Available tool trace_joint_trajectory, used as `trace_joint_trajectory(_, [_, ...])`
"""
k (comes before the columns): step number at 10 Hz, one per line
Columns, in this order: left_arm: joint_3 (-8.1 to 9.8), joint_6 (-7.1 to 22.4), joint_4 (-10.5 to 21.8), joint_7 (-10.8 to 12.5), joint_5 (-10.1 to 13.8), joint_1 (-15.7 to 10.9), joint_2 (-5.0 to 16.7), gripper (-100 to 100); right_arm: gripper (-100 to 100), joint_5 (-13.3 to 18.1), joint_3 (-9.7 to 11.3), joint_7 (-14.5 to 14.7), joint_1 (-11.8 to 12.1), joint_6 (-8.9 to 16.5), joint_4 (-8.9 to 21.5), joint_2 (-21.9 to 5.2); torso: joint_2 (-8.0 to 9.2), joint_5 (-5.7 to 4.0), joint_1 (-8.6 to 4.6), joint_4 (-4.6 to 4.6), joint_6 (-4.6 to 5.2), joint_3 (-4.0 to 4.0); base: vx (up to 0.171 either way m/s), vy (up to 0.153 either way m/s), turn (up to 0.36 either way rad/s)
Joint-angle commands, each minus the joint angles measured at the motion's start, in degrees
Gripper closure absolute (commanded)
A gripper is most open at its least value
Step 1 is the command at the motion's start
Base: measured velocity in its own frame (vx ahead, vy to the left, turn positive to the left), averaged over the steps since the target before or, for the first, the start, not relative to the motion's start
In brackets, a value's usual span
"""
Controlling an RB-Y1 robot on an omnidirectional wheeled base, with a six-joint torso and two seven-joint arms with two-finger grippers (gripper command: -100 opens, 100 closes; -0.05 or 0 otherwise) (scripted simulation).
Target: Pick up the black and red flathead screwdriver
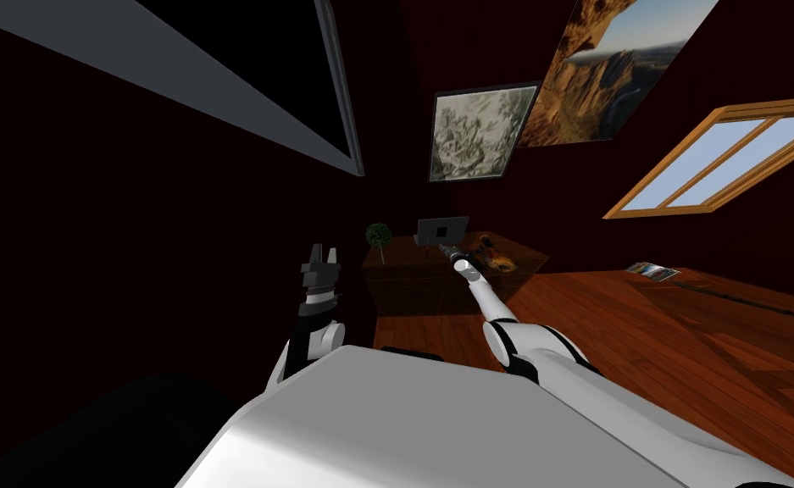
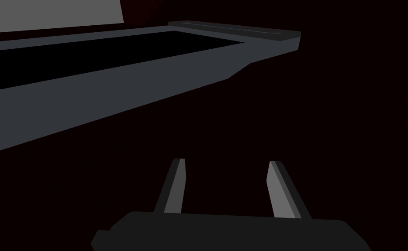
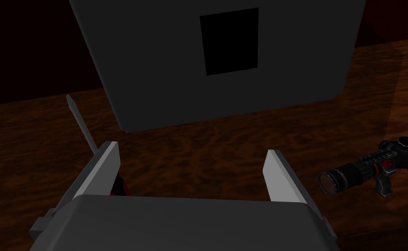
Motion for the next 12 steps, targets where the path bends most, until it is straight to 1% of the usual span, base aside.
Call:
trace_joint_trajectory(1, [0.00,0.0,0.0,0.0,0.0,0.0,0.0,0,-100,-0.1,-0.7,-1.4,-1.8,1.2,2.9,0.6,0.00,0.00,0.00,0.00,0.00,0.00,0.022,0.041,0.009])
trace_joint_trajectory(2, [0.00,0.0,0.0,0.0,0.0,0.0,0.0,0,-100,-0.1,-0.7,-1.4,-1.8,1.2,3.4,0.6,-0.03,0.01,0.04,0.00,-0.01,-0.02,0.012,0.035,0.006])
trace_joint_trajectory(3, [0.00,0.0,0.0,0.0,0.0,0.0,0.0,0,-100,-0.9,-0.4,-2.6,-3.9,1.7,5.6,0.6,-0.01,0.00,0.00,0.00,0.01,0.00,0.008,0.040,0.006])
trace_joint_trajectory(4, [0.00,0.0,0.0,0.0,0.0,0.0,0.0,0,-100,-0.9,-0.4,-2.6,-3.9,1.7,6.7,0.6,0.00,0.01,0.03,0.01,-0.01,0.01,0.011,0.032,0.008])
trace_joint_trajectory(5, [0.00,0.0,0.0,0.0,0.0,0.0,0.0,0,-100,-1.5,-0.1,-3.6,-5.8,2.1,9.3,0.6,0.00,0.00,-0.01,0.00,0.01,0.00,0.017,0.034,0.012])
trace_joint_trajectory(6, [0.00,0.0,0.0,0.0,0.0,0.0,0.0,0,-100,-1.5,-0.1,-3.6,-5.8,2.1,9.8,0.6,-0.01,0.00,0.00,0.00,0.00,0.00,0.018,0.027,0.007])
trace_joint_trajectory(7, [0.00,0.0,0.0,0.0,0.0,0.0,0.0,0,-100,-2.1,0.2,-4.6,-7.5,2.4,12.1,0.7,-0.01,0.00,-0.03,0.00,0.01,-0.01,0.023,0.024,0.014])
trace_joint_trajectory(8, [0.00,0.0,0.0,0.0,0.0,0.0,0.0,0,-100,-2.1,0.2,-4.6,-7.5,2.4,12.7,0.7,-0.03,0.00,-0.03,0.00,0.00,-0.02,0.019,0.021,0.010])
trace_joint_trajectory(9, [0.00,0.0,0.0,0.0,0.0,0.0,0.0,0,-100,-2.6,0.5,-5.5,-9.2,2.6,14.9,0.7,-0.02,-0.01,-0.05,-0.01,0.01,-0.01,0.019,0.022,0.013])
trace_joint_trajectory(10, [0.00,0.0,0.0,0.0,0.0,0.0,0.0,0,-100,-2.6,0.5,-5.5,-9.2,2.6,15.5,0.7,-0.03,-0.01,-0.04,0.00,0.00,-0.01,0.017,0.021,0.011])
trace_joint_trajectory(11, [0.00,0.0,0.0,0.0,0.0,0.0,0.0,0,-100,-3.0,0.8,-6.3,-10.6,2.8,17.4,0.8,-0.01,-0.01,-0.05,0.00,0.02,-0.01,0.018,0.023,0.011])
trace_joint_trajectory(12, [0.00,0.0,0.0,0.0,0.0,0.0,0.0,0,-100,-3.0,0.8,-6.3,-10.6,2.8,18.0,0.8,-0.02,-0.01,-0.05,0.00,0.01,-0.01,0.017,0.019,0.011])
